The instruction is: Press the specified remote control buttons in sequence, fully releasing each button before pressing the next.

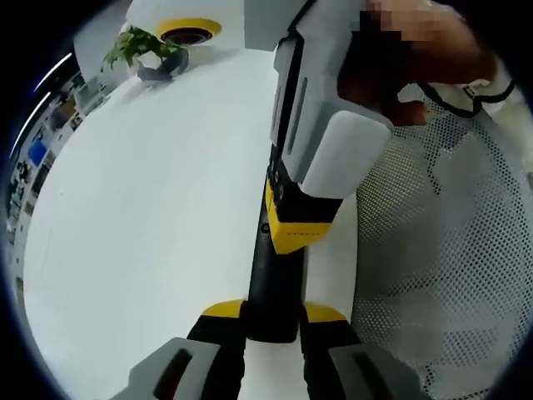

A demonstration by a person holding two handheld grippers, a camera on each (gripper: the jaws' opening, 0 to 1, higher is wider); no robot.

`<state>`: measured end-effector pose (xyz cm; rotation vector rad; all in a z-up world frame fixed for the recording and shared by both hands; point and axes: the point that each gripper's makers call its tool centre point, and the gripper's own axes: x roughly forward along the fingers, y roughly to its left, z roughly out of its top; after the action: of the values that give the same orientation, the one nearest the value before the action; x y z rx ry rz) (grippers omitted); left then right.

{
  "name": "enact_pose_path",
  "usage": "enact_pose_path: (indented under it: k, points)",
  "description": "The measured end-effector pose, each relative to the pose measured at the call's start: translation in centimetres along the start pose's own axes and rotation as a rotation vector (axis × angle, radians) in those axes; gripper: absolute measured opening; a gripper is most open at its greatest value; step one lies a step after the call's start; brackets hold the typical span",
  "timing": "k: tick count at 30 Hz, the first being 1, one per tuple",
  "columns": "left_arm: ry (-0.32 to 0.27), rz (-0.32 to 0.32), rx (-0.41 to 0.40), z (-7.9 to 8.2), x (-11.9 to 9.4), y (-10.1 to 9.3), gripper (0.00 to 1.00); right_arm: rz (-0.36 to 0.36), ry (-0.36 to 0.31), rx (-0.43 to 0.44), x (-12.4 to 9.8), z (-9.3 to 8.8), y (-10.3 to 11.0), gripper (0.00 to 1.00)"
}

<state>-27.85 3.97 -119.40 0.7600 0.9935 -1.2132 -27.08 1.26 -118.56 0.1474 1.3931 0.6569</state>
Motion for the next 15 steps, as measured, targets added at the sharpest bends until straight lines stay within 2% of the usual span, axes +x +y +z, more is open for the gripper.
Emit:
enact_pose_path:
  k: [3, 7, 12, 15]
  points:
    - [0.000, -0.005, 0.003, 0.01, -0.02, 0.01, 0.24, -0.010, 0.003, -0.012, 0.11, 0.04, 0.03, 0.00]
    - [-0.002, -0.006, 0.003, 0.03, 0.03, 0.05, 0.24, -0.036, 0.006, -0.074, 0.27, 0.07, 0.05, 0.00]
    - [-0.014, -0.001, 0.002, 0.04, 0.00, 0.06, 0.24, -0.026, 0.002, -0.047, 0.19, 0.08, -0.13, 0.00]
    - [-0.014, 0.005, 0.007, 0.05, 0.05, 0.08, 0.24, -0.042, 0.001, -0.074, 0.34, 0.18, -0.10, 0.00]
